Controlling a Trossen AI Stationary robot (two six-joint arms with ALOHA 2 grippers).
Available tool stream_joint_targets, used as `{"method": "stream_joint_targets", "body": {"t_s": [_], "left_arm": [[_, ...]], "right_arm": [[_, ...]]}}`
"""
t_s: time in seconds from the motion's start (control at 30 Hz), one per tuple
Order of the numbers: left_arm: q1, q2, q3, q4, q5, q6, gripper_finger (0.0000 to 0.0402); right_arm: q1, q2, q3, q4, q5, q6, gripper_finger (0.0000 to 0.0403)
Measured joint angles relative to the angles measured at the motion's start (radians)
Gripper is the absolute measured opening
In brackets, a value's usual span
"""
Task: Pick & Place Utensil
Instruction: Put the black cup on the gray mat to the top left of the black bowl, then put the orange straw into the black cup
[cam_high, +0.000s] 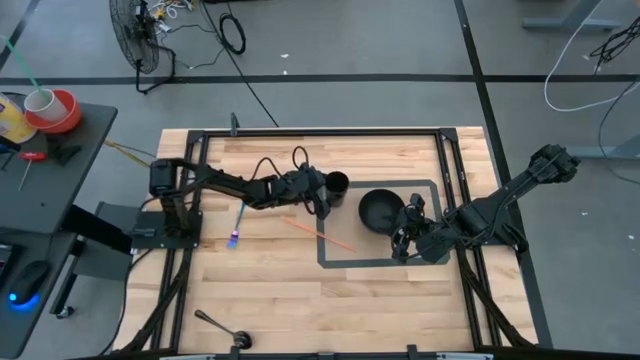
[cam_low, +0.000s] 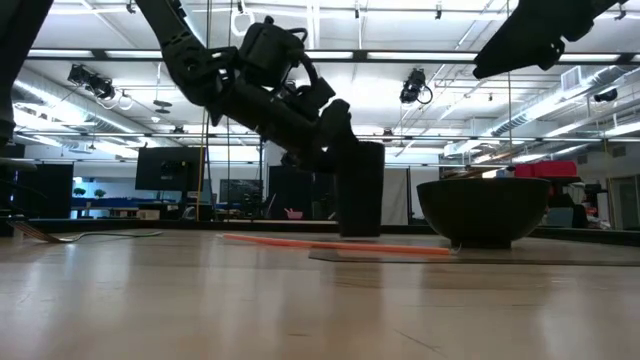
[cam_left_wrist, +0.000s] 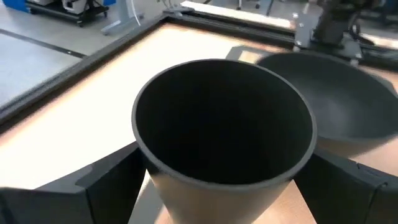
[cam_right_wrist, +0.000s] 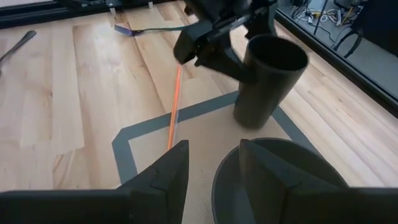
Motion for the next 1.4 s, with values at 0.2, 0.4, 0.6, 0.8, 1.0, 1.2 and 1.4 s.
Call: {"method": "stream_joint_targets", "body": {"t_s": [0.2,0.4,0.6,0.8,1.0,1.2,1.4], "left_arm": [[-0.004,0.02,0.0,0.031,-0.017,0.003,0.038],[-0.004,0.02,0.0,0.006,0.017,0.001,0.038],[-0.02,0.039,-0.001,-0.015,-0.001,0.007,0.038],[-0.02,0.06,0.0,-0.052,-0.041,0.008,0.038],[-0.021,0.06,0.0,-0.076,-0.051,0.022,0.038],[-0.033,0.058,0.0,-0.118,-0.056,0.039,0.038],[-0.033,0.035,-0.001,-0.213,-0.071,0.044,0.038]], "right_arm": [[0.0,0.0,0.0,0.006,-0.005,-0.003,0.0144],[0.0,0.0,0.0,0.01,-0.006,-0.003,0.0144],[0.0,0.0,0.0,0.013,-0.006,-0.004,0.0144],[0.0,0.0,0.0,0.014,-0.008,-0.002,0.0144],[0.0,0.0,0.0,0.017,-0.008,-0.003,0.0144],[0.0,0.0,0.0,0.018,-0.013,-0.003,0.0144],[0.0,0.0,0.0,0.018,-0.033,-0.003,0.0144]]}}
